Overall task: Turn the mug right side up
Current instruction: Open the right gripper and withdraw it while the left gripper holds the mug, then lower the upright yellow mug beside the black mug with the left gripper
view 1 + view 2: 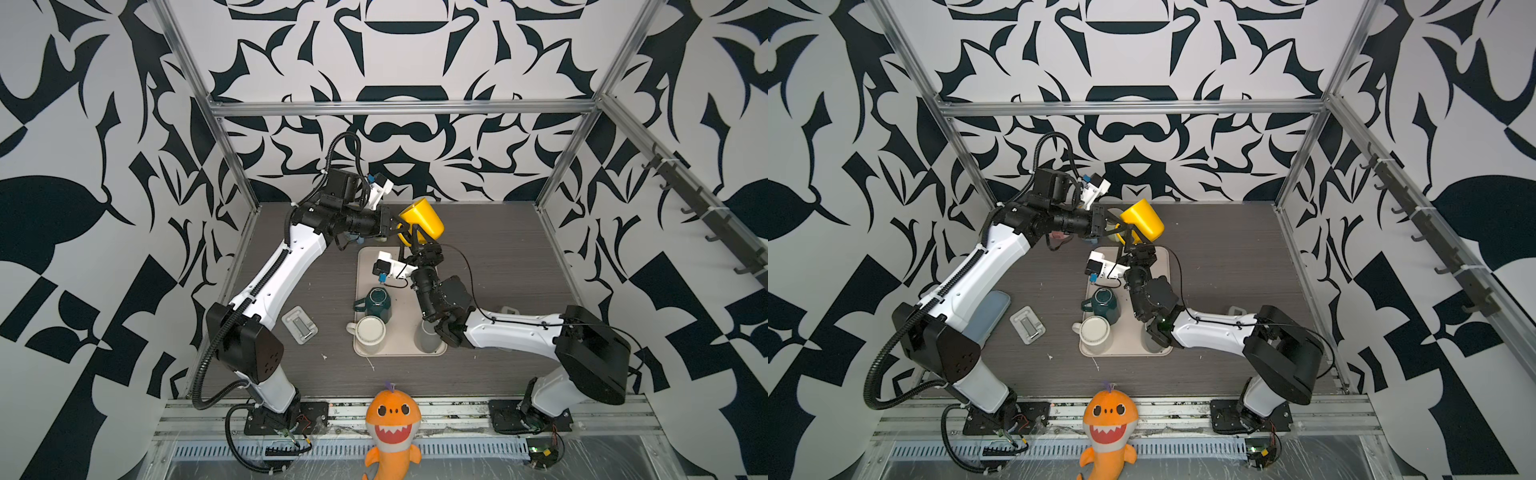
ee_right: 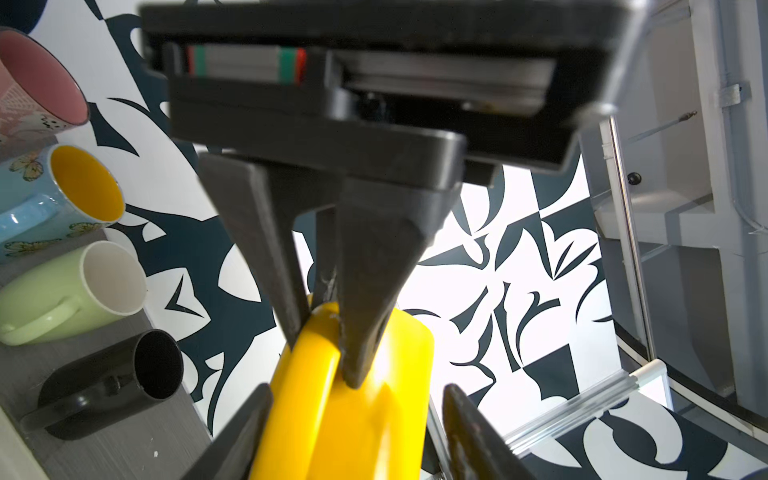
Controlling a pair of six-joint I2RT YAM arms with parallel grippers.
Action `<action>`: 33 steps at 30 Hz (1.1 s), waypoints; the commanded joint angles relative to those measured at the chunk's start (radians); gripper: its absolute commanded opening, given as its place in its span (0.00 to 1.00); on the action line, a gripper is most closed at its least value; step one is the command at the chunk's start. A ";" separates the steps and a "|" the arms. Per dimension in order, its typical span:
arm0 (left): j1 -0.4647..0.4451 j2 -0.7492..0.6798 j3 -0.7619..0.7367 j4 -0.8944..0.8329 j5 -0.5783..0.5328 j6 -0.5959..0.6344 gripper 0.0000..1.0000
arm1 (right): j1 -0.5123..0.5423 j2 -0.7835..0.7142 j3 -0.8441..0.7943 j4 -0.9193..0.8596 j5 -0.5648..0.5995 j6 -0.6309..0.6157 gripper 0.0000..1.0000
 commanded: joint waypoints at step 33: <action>-0.148 0.279 0.069 0.540 -0.589 0.008 0.00 | -0.490 -0.538 0.217 -1.774 -0.689 2.012 0.74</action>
